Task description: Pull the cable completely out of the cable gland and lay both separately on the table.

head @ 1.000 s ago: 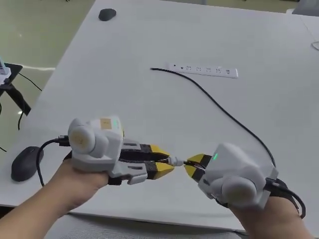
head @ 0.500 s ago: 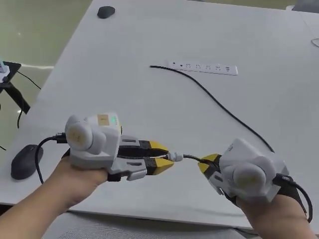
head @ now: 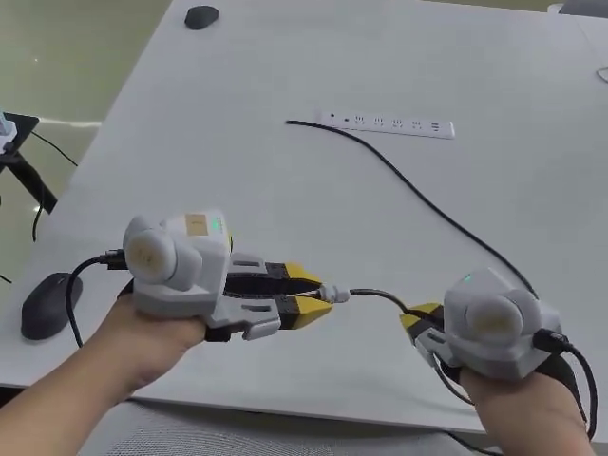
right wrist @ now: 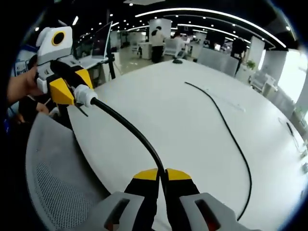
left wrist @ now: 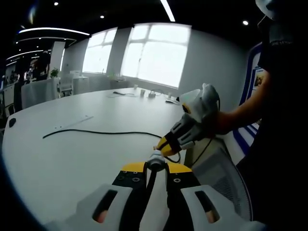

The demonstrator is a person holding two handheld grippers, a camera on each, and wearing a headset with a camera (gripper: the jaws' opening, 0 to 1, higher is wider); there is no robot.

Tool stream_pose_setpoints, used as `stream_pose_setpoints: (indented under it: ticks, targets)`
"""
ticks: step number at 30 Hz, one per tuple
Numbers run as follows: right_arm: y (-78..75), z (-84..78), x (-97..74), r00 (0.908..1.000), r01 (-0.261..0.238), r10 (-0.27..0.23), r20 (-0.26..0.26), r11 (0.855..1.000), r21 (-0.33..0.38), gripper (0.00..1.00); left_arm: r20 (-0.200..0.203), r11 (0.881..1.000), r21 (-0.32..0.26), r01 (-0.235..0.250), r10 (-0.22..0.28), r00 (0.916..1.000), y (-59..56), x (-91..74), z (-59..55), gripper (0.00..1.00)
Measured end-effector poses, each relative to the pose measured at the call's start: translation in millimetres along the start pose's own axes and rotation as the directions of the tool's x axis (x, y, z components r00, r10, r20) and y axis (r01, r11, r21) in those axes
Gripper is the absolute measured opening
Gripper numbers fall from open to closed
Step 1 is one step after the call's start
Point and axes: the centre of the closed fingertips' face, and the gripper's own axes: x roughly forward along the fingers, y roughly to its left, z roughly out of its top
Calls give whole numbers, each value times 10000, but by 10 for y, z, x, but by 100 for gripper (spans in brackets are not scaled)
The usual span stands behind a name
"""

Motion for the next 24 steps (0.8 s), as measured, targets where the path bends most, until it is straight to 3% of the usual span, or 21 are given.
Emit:
stream_pose_setpoints:
  ticks: [2, 4, 10, 24]
  targets:
    - [-20, -35, 21, 10000, -7, 8, -30, 9997, 234, 0, -6, 10000, 1, -1, 1, 10000, 3, 1, -1, 15]
    - [-9, -82, 35, 9998, -134, 149, -152, 9951, 979, 0, -24, 10000, -1, 9, -9, 10000, 4, 6, -6, 15]
    - [-18, -59, 47, 9998, -83, 96, -149, 9966, 825, 0, -75, 10000, -52, 14, -14, 10000, 21, 15, -10, 15]
    - [18, 33, 3, 9997, -131, 147, 204, 9971, -754, 1, -151, 9999, -99, -24, 23, 9999, 84, 4, 7, 15]
